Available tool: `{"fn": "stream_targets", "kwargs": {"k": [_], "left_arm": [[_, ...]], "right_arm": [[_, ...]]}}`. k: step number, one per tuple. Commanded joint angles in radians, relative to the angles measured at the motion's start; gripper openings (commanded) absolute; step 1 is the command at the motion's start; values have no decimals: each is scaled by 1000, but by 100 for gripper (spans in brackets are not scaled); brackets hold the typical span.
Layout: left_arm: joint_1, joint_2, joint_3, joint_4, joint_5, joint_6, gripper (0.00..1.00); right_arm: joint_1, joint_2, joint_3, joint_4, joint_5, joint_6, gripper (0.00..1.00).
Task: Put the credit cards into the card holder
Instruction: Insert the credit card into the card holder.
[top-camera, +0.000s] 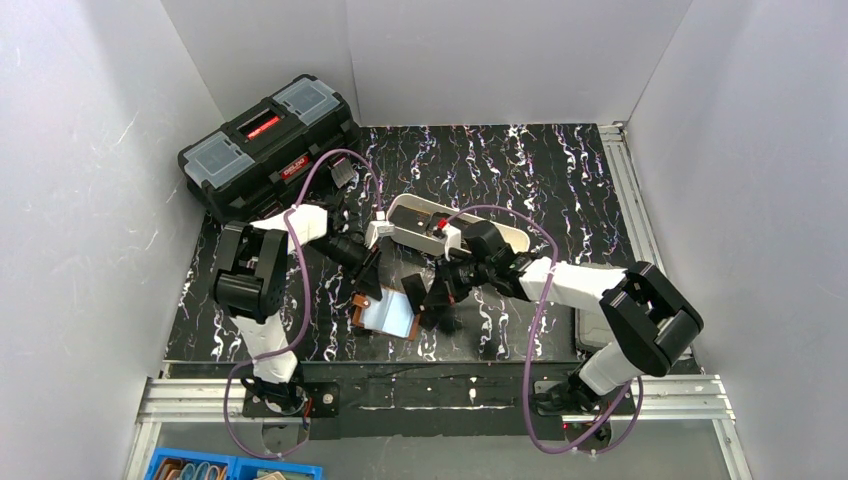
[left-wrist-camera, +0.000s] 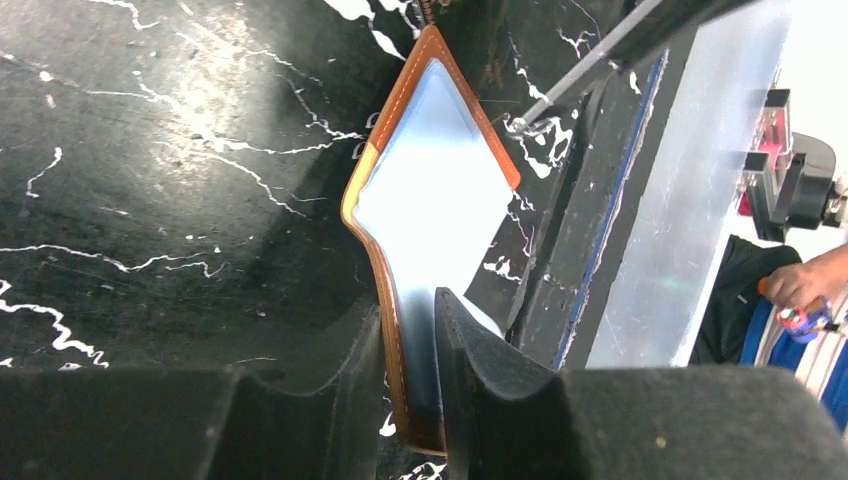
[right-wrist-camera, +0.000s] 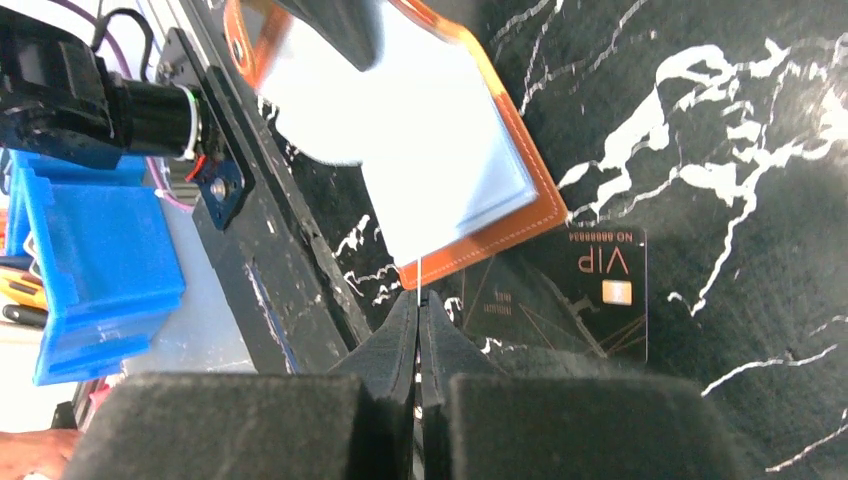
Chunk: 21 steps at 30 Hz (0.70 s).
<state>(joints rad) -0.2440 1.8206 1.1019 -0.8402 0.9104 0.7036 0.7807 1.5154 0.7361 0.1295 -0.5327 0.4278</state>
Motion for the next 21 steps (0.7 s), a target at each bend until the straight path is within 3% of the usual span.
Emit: {"fn": "stream_targets", "kwargs": {"k": [1, 11, 18, 21], "left_arm": [[10, 25, 3, 35, -2, -83, 25], [32, -41, -79, 92, -17, -51, 33], [84, -77, -95, 135, -68, -20, 67], [92, -100, -91, 148, -96, 6, 71]], "right_arm": [[28, -3, 86, 36, 15, 5, 1], [63, 206, 183, 86, -40, 56, 1], [86, 294, 186, 56, -62, 63, 1], [86, 297, 179, 31, -41, 53, 1]]}}
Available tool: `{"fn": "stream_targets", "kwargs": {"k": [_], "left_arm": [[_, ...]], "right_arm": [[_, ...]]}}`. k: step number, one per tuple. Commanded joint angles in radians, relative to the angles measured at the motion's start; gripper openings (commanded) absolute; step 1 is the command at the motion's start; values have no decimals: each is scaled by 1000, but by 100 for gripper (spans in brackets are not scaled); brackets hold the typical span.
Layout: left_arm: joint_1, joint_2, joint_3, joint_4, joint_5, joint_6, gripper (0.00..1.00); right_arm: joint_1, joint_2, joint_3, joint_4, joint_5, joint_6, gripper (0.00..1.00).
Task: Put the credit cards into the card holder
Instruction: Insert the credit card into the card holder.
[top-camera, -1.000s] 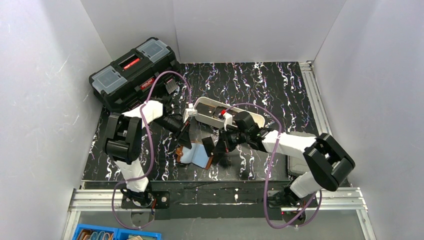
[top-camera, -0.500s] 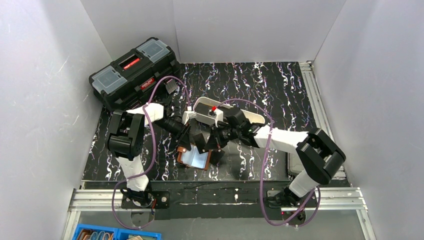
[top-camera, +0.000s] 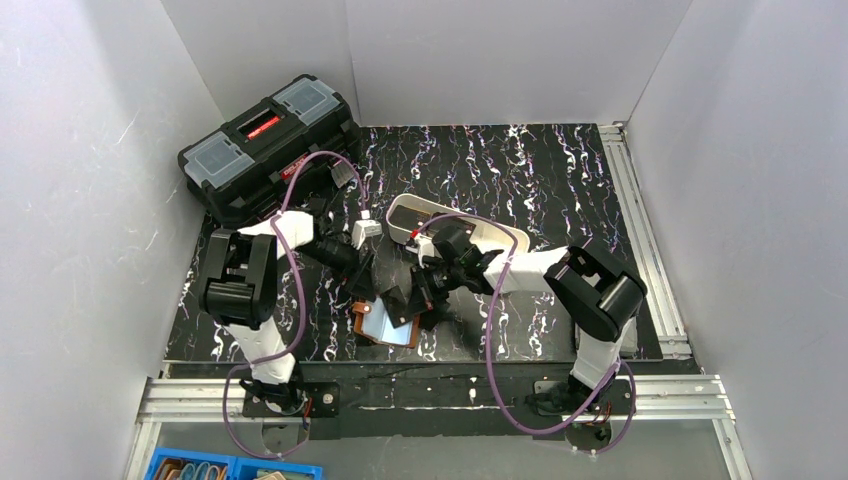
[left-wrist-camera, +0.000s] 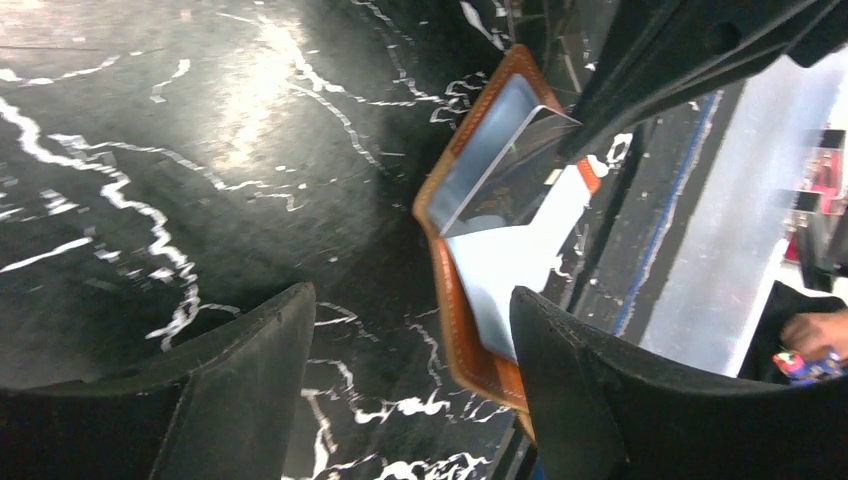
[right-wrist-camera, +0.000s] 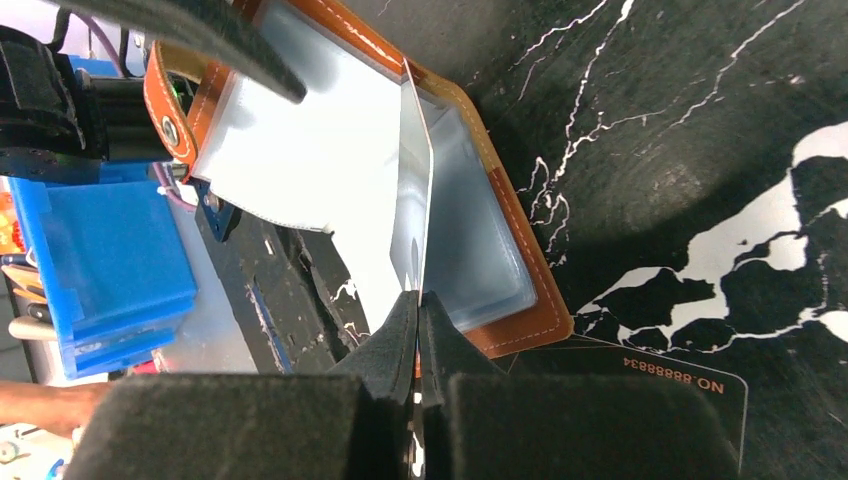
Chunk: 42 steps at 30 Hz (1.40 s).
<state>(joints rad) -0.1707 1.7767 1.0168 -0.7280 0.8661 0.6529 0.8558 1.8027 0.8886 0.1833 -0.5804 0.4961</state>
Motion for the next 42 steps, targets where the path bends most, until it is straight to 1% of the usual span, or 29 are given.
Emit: {"fn": "stream_targets", "kwargs": {"k": [1, 2, 3, 4, 8, 11, 13, 15, 18, 21, 23, 26, 27, 28, 30, 31, 32, 35, 38, 42], "left_arm": [[19, -61, -1, 36, -59, 61, 72], [19, -67, 5, 37, -63, 69, 80], [19, -71, 7, 36, -64, 77, 95], [19, -77, 12, 32, -67, 86, 98], [19, -104, 65, -35, -69, 139, 98], [15, -153, 140, -82, -23, 154, 98], [-7, -197, 183, -117, 22, 150, 98], [-48, -243, 193, -137, 43, 165, 98], [-133, -304, 180, -199, 64, 259, 98], [-217, -371, 120, -230, 88, 386, 98], [-273, -407, 76, -288, 84, 496, 98], [-338, -423, 28, -364, 39, 619, 98], [-347, -420, 16, -367, 16, 635, 97], [-352, -411, 11, -368, -15, 645, 92], [-355, -391, 14, -330, -67, 604, 76], [-356, -389, 19, -312, -82, 589, 70], [-356, -388, 18, -315, -89, 605, 67], [-355, -391, -9, -322, -107, 652, 65], [-357, -360, -21, -356, -125, 719, 57], [-359, -308, -29, -303, -158, 708, 49]], "right_arm": [[11, 12, 28, -29, 13, -16, 1], [11, 13, 32, -36, 15, -15, 1], [11, 13, 37, -46, 19, -17, 1], [12, 12, 42, -56, 26, -19, 1], [12, -1, 54, -94, 56, -25, 1], [14, -1, 64, -120, 86, -28, 1], [15, 5, 74, -138, 97, -27, 1], [15, 11, 80, -146, 105, -23, 1], [17, 12, 85, -154, 118, -21, 1], [17, 17, 93, -165, 126, -26, 1], [17, 16, 92, -170, 129, -32, 1], [17, 11, 88, -172, 133, -37, 1], [17, 11, 87, -171, 134, -37, 1], [17, 11, 86, -170, 134, -37, 1], [16, 9, 85, -166, 133, -36, 1], [17, 10, 84, -164, 132, -35, 1], [17, 11, 83, -162, 131, -32, 1], [17, 15, 87, -162, 125, -33, 1], [17, 15, 98, -171, 126, -37, 1], [16, 15, 103, -177, 128, -39, 1]]}}
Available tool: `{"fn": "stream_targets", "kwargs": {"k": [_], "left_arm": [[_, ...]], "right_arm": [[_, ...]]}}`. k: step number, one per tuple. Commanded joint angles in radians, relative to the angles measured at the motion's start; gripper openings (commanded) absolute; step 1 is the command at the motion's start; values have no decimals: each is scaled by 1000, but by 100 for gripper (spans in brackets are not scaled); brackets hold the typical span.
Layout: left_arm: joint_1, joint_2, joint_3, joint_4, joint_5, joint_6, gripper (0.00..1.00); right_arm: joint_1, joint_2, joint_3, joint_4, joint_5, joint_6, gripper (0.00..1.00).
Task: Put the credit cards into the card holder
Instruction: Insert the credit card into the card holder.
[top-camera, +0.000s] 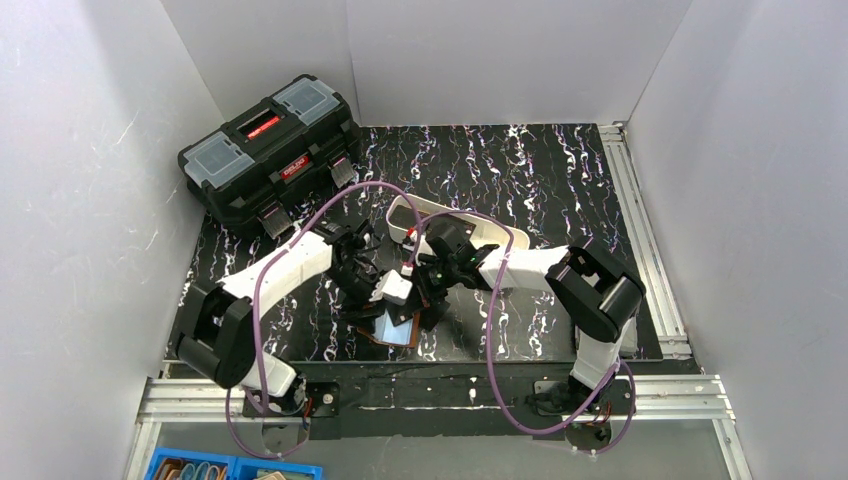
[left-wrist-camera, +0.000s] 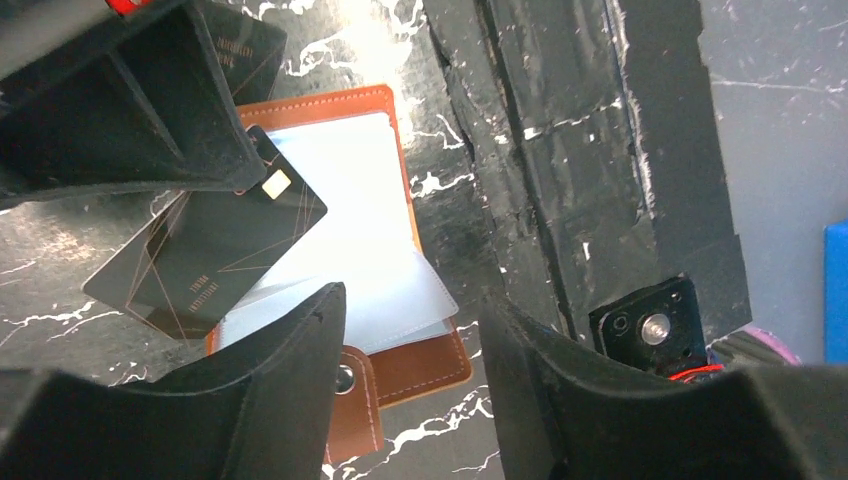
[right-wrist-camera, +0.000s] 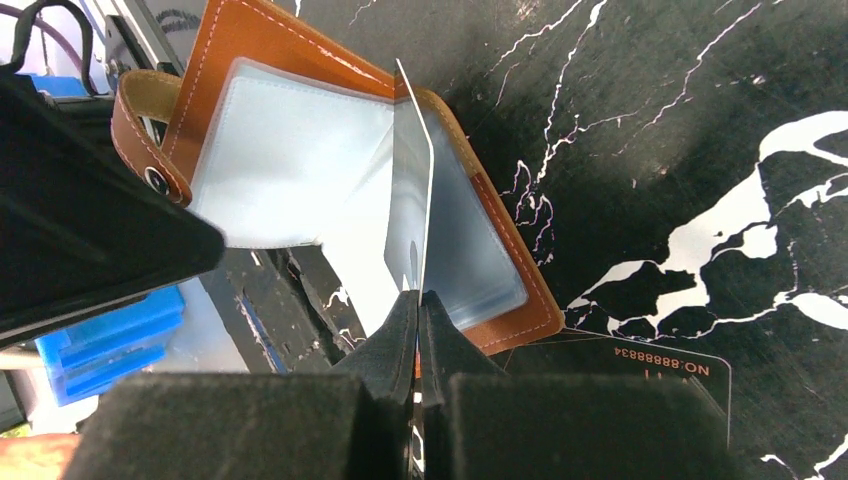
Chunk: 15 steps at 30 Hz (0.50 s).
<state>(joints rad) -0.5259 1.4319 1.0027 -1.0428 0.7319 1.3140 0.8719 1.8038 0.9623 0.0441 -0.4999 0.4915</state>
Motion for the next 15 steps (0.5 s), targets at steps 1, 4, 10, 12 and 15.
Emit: {"fn": "stream_targets", "kwargs": {"k": [1, 4, 10, 12, 15], "left_arm": [[-4, 43, -20, 28, -30, 43, 47], [-4, 52, -55, 97, -89, 24, 41], [8, 73, -110, 158, -220, -6, 32], [30, 73, -125, 176, -237, -11, 31], [50, 74, -156, 226, -273, -24, 29]], "right_arm": [[1, 12, 30, -40, 49, -34, 1], [1, 7, 27, -43, 50, -36, 1], [1, -1, 13, -43, 52, -37, 1], [1, -4, 3, -38, 52, -34, 1], [1, -10, -9, -32, 48, -33, 1]]}}
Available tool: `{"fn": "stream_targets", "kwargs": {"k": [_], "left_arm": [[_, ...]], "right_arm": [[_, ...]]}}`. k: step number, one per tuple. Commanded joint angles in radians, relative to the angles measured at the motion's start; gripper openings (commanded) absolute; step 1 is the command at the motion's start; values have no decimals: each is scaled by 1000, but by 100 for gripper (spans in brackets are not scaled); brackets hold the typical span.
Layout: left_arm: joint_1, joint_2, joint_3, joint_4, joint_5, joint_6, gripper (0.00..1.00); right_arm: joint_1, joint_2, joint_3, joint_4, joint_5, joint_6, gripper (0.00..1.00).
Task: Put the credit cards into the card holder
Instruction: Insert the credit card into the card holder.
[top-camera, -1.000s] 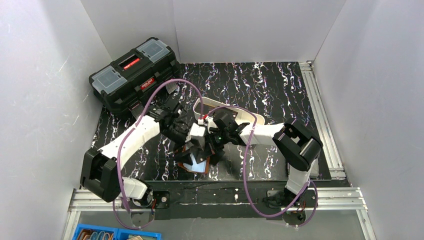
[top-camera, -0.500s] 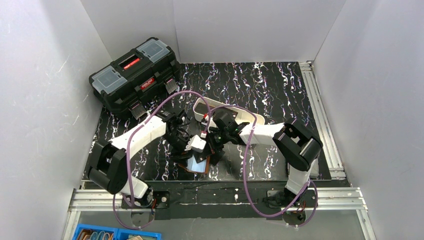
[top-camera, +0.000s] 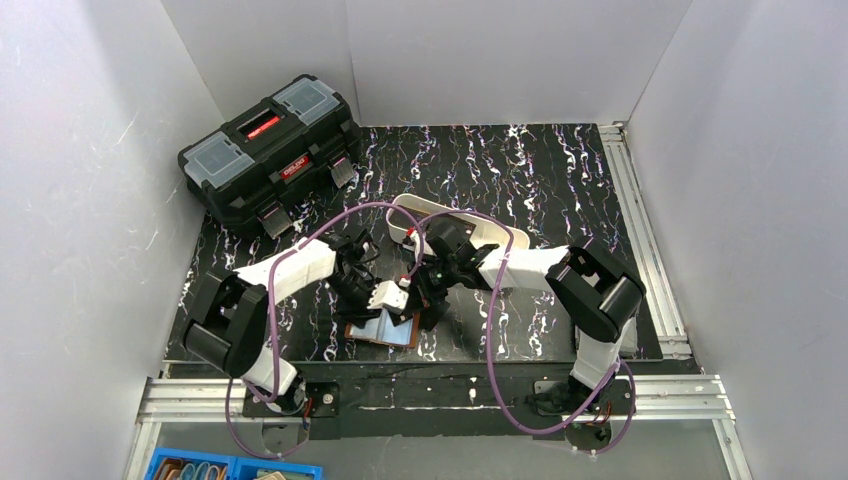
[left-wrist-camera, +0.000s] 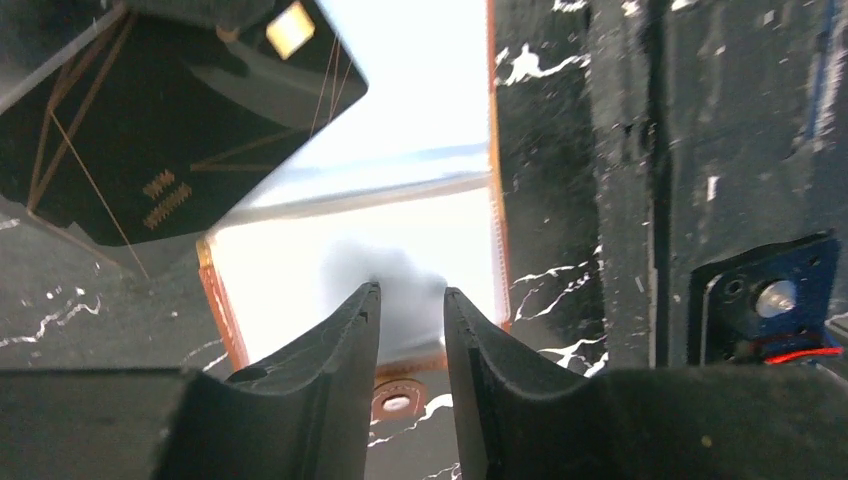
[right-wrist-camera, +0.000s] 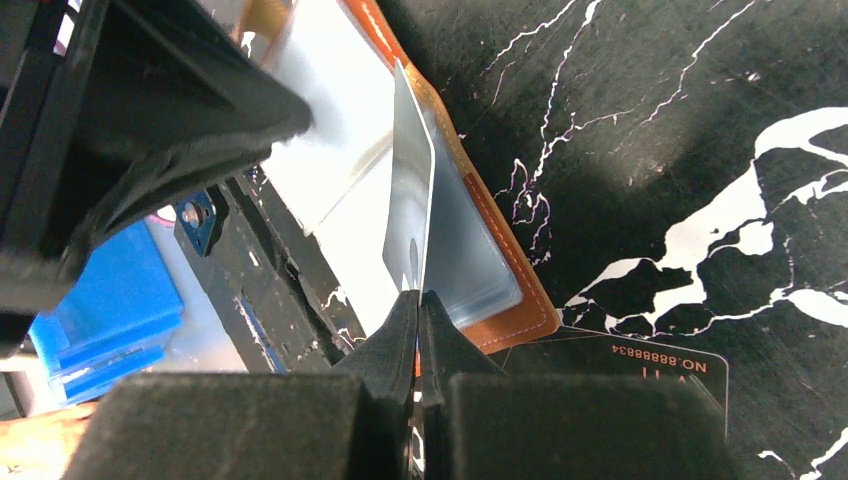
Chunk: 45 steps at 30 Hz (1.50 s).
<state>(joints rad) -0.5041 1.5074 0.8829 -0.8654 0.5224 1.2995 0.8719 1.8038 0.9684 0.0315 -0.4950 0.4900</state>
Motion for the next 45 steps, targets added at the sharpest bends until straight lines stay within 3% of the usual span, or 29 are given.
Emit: {"fn": "stream_targets", "kwargs": {"k": [1, 7, 15, 18, 26, 37, 45], "left_arm": [[29, 3, -44, 65, -74, -13, 28], [30, 35, -60, 124, -87, -39, 25], [30, 8, -76, 141, -89, -74, 23], [30, -11, -85, 146, -90, -85, 23], [19, -73, -102, 167, -93, -127, 22], [16, -148, -147, 169, -95, -131, 22], [-1, -188, -177, 197, -100, -129, 22]], "right_arm": [[1, -10, -19, -18, 41, -32, 1], [-19, -25, -12, -30, -63, -56, 1], [-45, 15, 98, -307, -411, -136, 1], [-45, 69, 134, -412, -472, -157, 1], [-46, 149, 300, -615, -382, -175, 1], [-45, 181, 391, -717, -195, -63, 1], [-20, 227, 453, -723, -161, -15, 1]]}}
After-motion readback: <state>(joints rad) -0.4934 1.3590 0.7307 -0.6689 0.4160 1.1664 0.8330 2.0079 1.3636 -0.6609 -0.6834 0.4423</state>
